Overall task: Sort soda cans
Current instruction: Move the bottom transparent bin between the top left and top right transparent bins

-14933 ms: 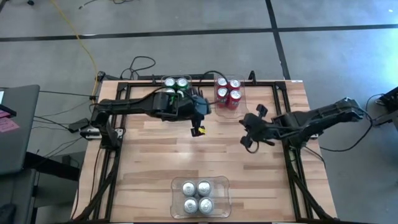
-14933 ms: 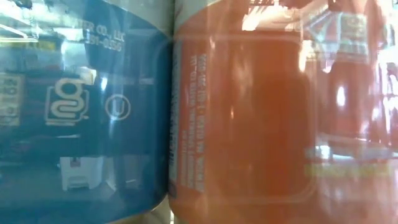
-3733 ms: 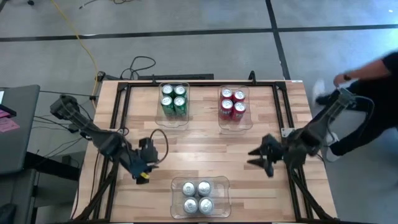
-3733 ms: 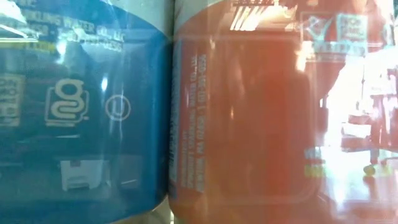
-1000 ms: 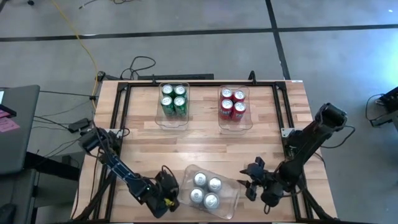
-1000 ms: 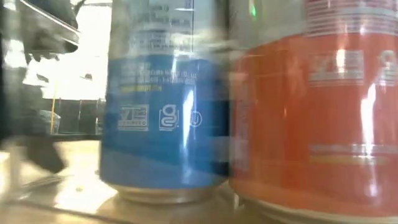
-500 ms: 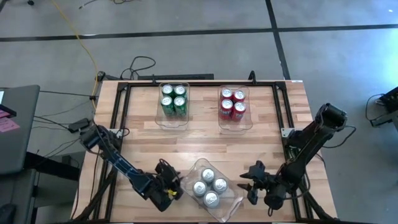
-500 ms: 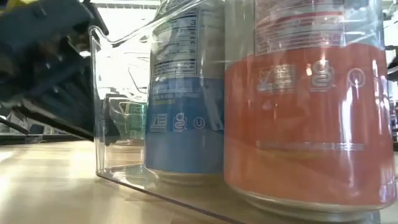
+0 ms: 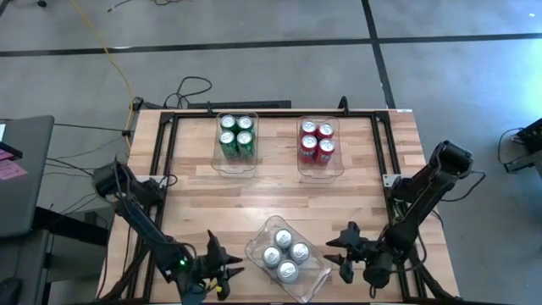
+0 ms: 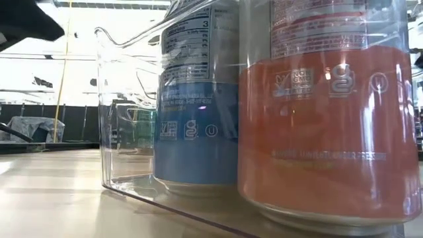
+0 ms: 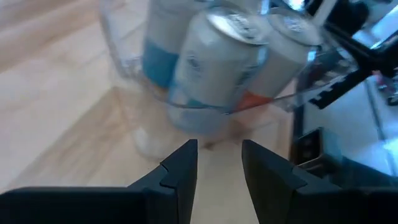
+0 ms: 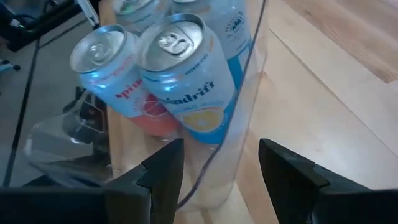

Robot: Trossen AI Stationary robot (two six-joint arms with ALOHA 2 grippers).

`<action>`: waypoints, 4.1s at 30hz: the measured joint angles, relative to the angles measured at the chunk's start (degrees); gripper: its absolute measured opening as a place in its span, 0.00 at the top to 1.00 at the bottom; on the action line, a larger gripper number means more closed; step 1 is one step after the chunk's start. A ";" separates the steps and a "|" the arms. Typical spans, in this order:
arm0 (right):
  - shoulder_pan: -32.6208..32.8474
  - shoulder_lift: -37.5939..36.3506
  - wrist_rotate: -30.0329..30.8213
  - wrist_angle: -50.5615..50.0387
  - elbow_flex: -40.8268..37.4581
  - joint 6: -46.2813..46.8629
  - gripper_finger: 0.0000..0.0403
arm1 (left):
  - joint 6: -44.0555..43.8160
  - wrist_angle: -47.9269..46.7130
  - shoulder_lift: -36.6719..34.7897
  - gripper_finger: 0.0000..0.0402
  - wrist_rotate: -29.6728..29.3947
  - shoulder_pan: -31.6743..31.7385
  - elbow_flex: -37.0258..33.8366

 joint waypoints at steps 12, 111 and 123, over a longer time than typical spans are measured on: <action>1.58 0.02 -0.95 1.86 0.00 3.50 0.44 | -0.11 4.67 6.97 0.69 0.90 3.12 -0.02; -7.26 17.14 -1.37 25.93 1.14 -16.18 0.71 | 0.73 -16.38 5.46 0.69 -0.44 23.97 -0.07; -12.20 21.68 -1.44 31.12 1.14 -17.98 0.71 | 6.21 -16.33 5.43 0.69 -0.72 29.61 -0.07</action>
